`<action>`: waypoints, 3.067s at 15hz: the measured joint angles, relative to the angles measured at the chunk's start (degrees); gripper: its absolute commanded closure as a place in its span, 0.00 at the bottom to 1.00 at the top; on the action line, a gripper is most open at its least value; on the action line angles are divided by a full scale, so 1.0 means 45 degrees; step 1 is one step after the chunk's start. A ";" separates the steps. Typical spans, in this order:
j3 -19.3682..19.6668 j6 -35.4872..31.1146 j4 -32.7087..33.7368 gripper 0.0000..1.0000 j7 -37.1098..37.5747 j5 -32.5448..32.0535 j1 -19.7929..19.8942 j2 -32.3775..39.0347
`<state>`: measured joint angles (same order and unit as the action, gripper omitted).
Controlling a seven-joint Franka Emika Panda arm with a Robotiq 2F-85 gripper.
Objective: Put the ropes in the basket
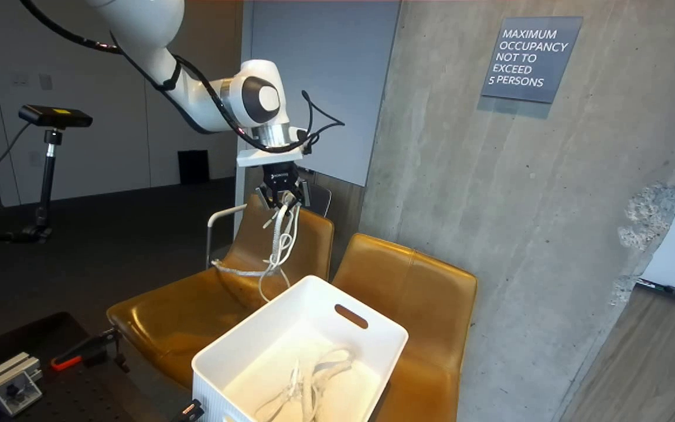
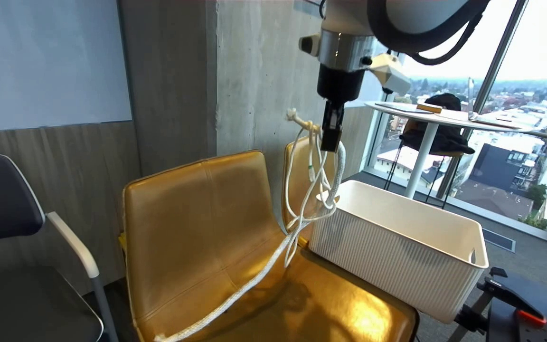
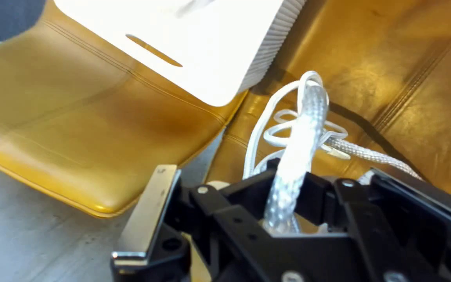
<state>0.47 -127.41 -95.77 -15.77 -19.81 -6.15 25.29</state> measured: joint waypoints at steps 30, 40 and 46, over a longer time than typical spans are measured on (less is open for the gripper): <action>0.2185 0.4645 0.5241 1.00 -0.2803 -0.1613 0.3688 -0.3350; 0.1835 0.6075 0.6763 1.00 -0.2240 -0.3076 0.2024 -0.3349; 0.1448 0.5941 0.4077 1.00 -0.0121 -0.3385 0.0920 -0.4017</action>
<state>6.99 -100.68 -77.42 -16.32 -35.04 -2.01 7.21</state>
